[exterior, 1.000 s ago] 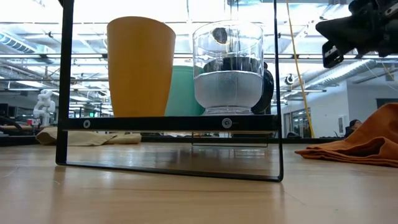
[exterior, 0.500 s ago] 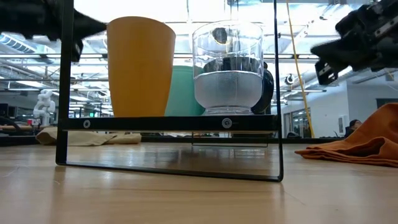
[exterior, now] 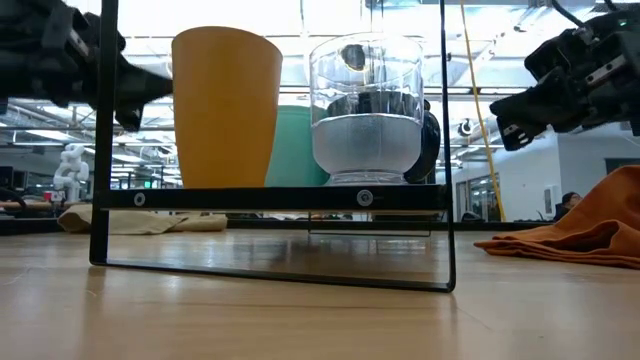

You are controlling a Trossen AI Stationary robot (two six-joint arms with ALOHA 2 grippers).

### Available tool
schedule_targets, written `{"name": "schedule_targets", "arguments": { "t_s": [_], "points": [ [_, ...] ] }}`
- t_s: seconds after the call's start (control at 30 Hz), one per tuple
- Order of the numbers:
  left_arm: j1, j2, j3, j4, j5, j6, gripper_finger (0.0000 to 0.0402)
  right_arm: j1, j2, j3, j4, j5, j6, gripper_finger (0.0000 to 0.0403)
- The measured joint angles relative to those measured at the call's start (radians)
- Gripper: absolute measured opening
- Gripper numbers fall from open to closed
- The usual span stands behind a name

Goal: Stack small to large cups/mugs on shelf
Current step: Return to Home Position

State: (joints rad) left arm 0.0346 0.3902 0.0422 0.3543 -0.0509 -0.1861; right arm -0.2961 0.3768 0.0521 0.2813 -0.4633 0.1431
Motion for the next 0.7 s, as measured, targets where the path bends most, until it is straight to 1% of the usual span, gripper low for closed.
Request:
{"name": "schedule_targets", "arguments": {
  "t_s": [0.1,0.2,0.27,0.37,0.43,0.5,0.57,0.63,0.7],
  "points": [
    [0.062,0.001,-0.029,0.006,0.074,0.0,0.0,-0.049,0.027,0.0,0.005,-0.04,-0.047,0.0],
    [0.119,0.001,-0.033,-0.005,0.177,0.014,0.0,-0.096,0.058,-0.001,0.03,-0.072,-0.105,0.0],
    [0.15,0.001,-0.033,-0.002,0.239,0.028,0.0,-0.127,0.085,-0.001,0.057,-0.111,-0.136,0.0],
    [0.19,0.0,-0.033,0.008,0.302,0.049,0.0,-0.174,0.132,-0.001,0.085,-0.161,-0.18,0.0],
    [0.214,0.001,-0.033,0.027,0.332,0.066,0.0,-0.203,0.169,-0.001,0.146,-0.214,-0.18,0.0],
    [0.237,0.0,-0.033,0.044,0.383,0.08,0.0,-0.218,0.201,-0.002,0.249,-0.264,-0.165,0.0],
    [0.256,0.0,-0.033,0.055,0.436,0.067,0.0001,-0.221,0.233,-0.002,0.361,-0.275,-0.136,0.0],
    [0.264,0.0,-0.033,0.061,0.441,0.022,0.0,-0.221,0.259,-0.002,0.416,-0.274,-0.105,0.0],
    [0.265,0.001,-0.033,0.058,0.426,-0.03,0.0001,-0.218,0.278,-0.002,0.39,-0.271,-0.091,0.0]
  ]
}}
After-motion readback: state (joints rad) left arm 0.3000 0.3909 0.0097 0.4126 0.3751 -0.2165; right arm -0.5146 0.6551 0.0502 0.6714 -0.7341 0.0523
